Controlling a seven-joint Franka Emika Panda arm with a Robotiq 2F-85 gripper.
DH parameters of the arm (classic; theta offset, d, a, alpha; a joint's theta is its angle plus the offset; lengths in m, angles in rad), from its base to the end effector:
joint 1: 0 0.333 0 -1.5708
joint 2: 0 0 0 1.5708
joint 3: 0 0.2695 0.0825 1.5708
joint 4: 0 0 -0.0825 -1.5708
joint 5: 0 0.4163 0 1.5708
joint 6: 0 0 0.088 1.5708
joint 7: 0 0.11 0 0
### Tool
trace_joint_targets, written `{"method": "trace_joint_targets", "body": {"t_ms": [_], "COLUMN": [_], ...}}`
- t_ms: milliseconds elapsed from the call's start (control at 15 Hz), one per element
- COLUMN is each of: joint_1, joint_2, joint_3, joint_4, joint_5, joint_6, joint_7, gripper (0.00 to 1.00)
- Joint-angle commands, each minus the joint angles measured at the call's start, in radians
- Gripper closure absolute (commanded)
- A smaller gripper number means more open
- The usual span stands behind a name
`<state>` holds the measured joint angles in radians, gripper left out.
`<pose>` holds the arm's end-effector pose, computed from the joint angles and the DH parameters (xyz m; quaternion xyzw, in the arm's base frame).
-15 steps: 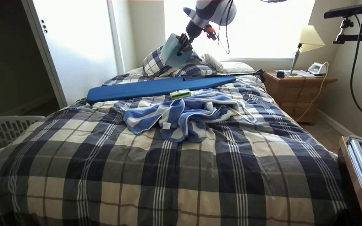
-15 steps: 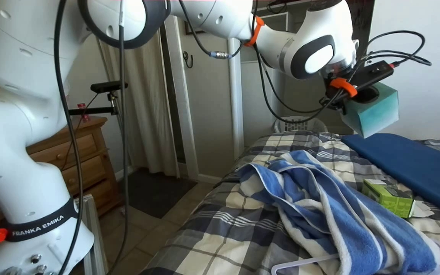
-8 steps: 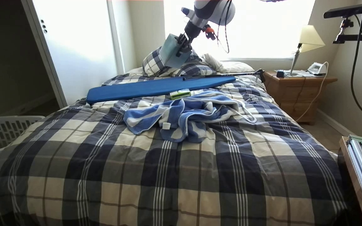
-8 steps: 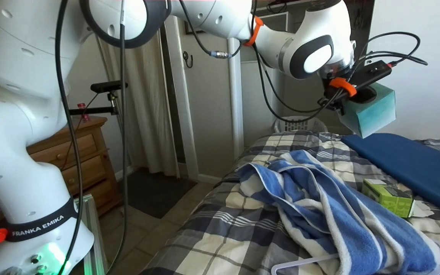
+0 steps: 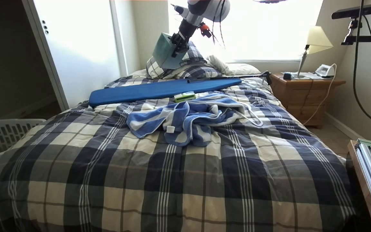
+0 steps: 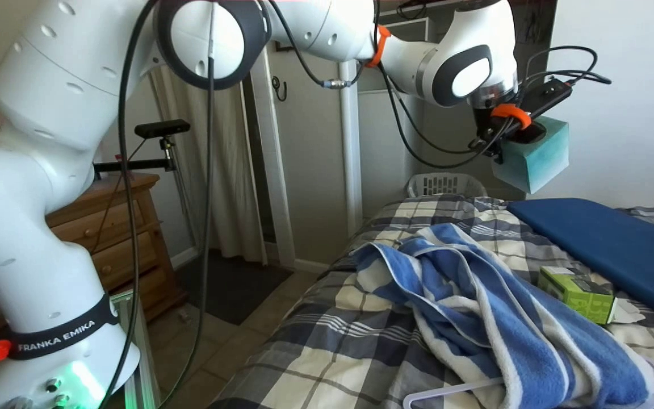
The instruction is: Move the light blue box to the left of the bed
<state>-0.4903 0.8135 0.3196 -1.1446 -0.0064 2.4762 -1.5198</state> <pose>0.7709 -0.2138 0.3458 0.7924 0.5377 0.2517 0.1403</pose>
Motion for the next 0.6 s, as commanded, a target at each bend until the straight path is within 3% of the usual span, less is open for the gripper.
{"method": "trace_joint_targets", "body": {"t_ms": [0,267,333,533], "joint_1": [0.081,0.146,0.136,0.158], "joint_2": [0.115,0.216,0.250,0.329], "joint_3": [-0.059,-0.121,-0.092,-0.112], "joint_4": [0.236,0.399,0.446,0.559], "joint_5": [0.061,0.077,0.038,0.030], "joint_6": [-0.137,-0.224,-0.246,-0.313], "joint_7": [-0.086,-0.041,-0.021,-0.005], "gripper": [0.99,0.99,0.99,0.99]}}
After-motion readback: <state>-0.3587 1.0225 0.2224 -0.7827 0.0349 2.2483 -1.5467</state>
